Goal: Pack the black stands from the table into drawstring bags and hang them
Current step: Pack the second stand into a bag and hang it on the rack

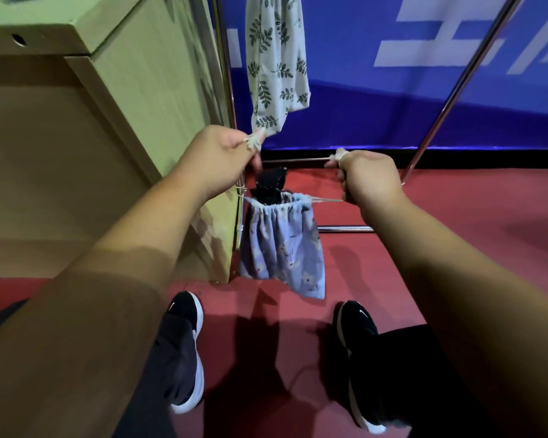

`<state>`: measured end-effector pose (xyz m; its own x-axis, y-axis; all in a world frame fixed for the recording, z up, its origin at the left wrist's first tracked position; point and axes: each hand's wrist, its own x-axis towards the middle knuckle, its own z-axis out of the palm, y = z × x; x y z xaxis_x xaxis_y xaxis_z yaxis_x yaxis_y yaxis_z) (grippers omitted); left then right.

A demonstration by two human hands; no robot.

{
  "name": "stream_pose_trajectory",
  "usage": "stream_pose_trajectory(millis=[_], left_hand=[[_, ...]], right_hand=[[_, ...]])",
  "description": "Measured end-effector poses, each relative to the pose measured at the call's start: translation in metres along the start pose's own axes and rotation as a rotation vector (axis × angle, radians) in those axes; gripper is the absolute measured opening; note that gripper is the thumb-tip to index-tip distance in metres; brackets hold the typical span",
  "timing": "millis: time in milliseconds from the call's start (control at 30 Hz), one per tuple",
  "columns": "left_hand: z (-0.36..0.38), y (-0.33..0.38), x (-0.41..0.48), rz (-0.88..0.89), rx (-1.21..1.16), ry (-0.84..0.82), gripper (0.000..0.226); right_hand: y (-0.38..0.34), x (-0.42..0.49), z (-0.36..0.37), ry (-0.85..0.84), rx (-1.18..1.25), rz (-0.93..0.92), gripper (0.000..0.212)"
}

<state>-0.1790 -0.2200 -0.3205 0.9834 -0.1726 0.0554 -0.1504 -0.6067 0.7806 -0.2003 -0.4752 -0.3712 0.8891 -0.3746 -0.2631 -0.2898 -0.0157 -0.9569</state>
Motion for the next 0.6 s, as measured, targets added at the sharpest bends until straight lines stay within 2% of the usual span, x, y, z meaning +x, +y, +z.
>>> stream_pose_trajectory(millis=[133, 267, 400, 600], left_hand=[[-0.014, -0.006, 0.005, -0.074, -0.082, 0.078, 0.058], [-0.003, -0.002, 0.001, -0.042, 0.039, 0.065, 0.058], [0.009, 0.001, 0.001, -0.138, -0.477, -0.092, 0.054], [0.021, 0.014, -0.004, -0.211, -0.854, -0.275, 0.074]], right_hand=[[0.004, 0.000, -0.020, 0.092, -0.002, 0.042, 0.020], [-0.003, 0.003, -0.004, 0.036, 0.071, -0.023, 0.032], [-0.013, -0.008, 0.003, -0.112, 0.227, 0.005, 0.042], [-0.020, -0.019, 0.020, -0.268, 0.416, 0.044, 0.047]])
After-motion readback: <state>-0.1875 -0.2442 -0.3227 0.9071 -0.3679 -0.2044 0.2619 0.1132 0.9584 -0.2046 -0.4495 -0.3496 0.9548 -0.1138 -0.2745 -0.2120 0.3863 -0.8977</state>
